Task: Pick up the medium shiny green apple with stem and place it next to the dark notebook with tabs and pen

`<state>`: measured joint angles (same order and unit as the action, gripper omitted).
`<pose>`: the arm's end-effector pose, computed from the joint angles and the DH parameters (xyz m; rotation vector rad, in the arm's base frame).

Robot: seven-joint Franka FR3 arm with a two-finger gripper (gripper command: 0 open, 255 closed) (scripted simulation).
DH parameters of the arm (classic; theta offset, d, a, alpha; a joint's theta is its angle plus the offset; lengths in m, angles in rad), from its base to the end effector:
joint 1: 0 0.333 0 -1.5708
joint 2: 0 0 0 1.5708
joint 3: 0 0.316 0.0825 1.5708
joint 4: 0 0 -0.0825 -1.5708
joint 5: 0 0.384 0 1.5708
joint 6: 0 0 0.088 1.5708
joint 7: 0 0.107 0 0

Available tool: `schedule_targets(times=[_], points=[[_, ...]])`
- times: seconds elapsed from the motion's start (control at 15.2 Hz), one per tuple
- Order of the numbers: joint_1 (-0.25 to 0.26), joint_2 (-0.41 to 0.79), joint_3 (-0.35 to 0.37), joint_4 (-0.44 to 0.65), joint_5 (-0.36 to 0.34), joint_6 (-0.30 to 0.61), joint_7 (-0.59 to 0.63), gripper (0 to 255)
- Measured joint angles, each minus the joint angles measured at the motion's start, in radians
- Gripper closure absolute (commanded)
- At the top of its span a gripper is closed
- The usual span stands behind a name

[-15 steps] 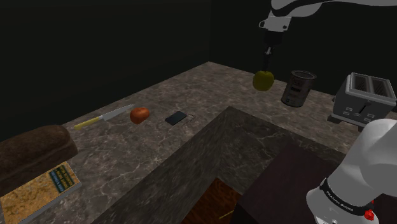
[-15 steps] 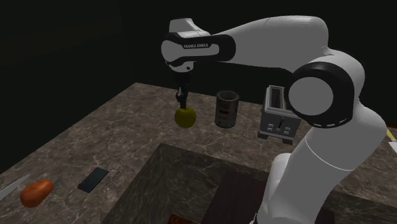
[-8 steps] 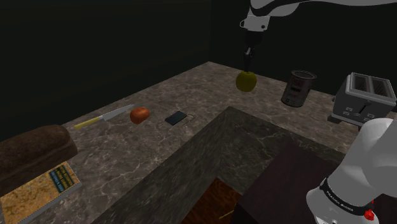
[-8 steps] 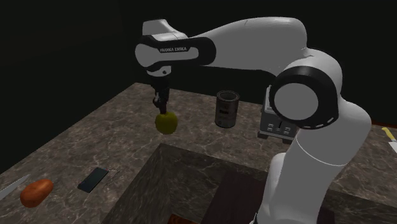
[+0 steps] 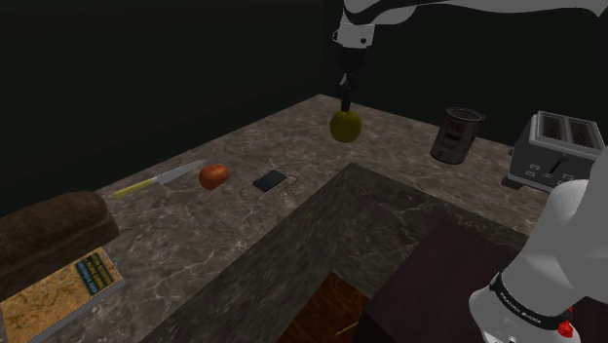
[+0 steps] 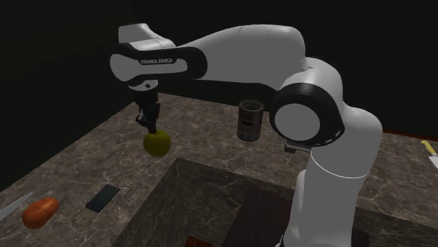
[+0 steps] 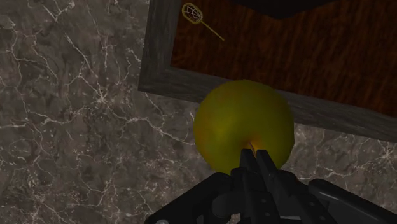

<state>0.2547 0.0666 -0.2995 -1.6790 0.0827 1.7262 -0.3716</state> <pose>0.5811 -0.0138 0.5504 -3.0398 -0.4809 0.0049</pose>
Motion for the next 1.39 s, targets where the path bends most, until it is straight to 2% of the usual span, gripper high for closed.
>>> schedule_targets(times=[0.53, 1.39], points=[[0.05, 0.185, 0.05, 0.225, 0.043, -0.039, 0.105, 255], [0.058, 0.194, 0.055, 0.069, 0.049, 0.126, 0.098, 255]])
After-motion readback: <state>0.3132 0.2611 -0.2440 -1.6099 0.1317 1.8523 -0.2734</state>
